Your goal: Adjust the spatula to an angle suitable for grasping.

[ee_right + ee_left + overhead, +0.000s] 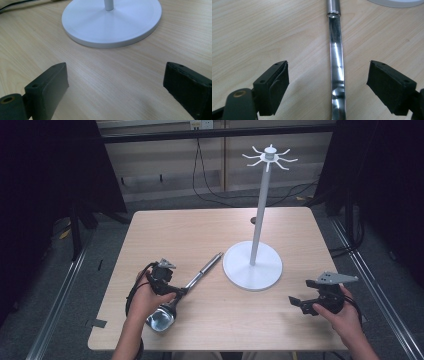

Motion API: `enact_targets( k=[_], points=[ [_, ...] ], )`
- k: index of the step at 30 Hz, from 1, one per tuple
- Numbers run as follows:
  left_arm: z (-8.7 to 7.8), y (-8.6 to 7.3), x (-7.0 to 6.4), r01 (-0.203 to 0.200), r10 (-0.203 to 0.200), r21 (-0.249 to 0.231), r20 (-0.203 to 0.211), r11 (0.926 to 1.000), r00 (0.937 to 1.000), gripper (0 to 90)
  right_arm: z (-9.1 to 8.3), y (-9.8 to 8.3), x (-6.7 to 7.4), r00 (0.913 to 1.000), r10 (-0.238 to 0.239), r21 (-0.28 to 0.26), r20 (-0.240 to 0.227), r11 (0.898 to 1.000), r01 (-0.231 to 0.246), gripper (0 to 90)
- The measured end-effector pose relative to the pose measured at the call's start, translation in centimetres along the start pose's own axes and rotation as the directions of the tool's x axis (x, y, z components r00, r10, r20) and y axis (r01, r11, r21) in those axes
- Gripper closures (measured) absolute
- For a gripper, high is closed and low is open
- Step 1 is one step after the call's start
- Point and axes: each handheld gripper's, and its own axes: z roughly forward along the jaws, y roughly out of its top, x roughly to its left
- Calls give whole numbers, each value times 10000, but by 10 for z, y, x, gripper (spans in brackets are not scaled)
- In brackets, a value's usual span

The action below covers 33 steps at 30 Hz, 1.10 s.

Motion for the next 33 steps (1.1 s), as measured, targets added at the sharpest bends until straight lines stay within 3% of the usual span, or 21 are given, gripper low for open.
enact_targets(
  k=[9, 15, 23, 25, 33],
  points=[
    [2, 4, -8, -384, 386, 197, -59, 9991, 9992, 196, 0, 1, 0, 10000, 4, -38, 10, 10000, -4, 52],
    [6, 4, -11, -648, 651, 737, -6, 9952, 9979, 278, 0, 1, 0, 10000, 3, 1, -18, 10000, -3, 52],
    [8, 2, -13, -675, 677, 1228, 23, 9901, 9977, 380, -1, 0, 0, 10000, 80, -81, -34, 9999, -80, 52],
    [8, 1, -12, -675, 691, 1575, -48, 9852, 9976, 417, 0, 0, 0, 10000, 50, -85, -43, 10000, -50, 52],
    [9, -1, -10, -496, 559, 1986, -261, 9788, 9981, 523, 0, 0, 0, 10000, 56, -87, -65, 9999, -56, 52]
  ],
)
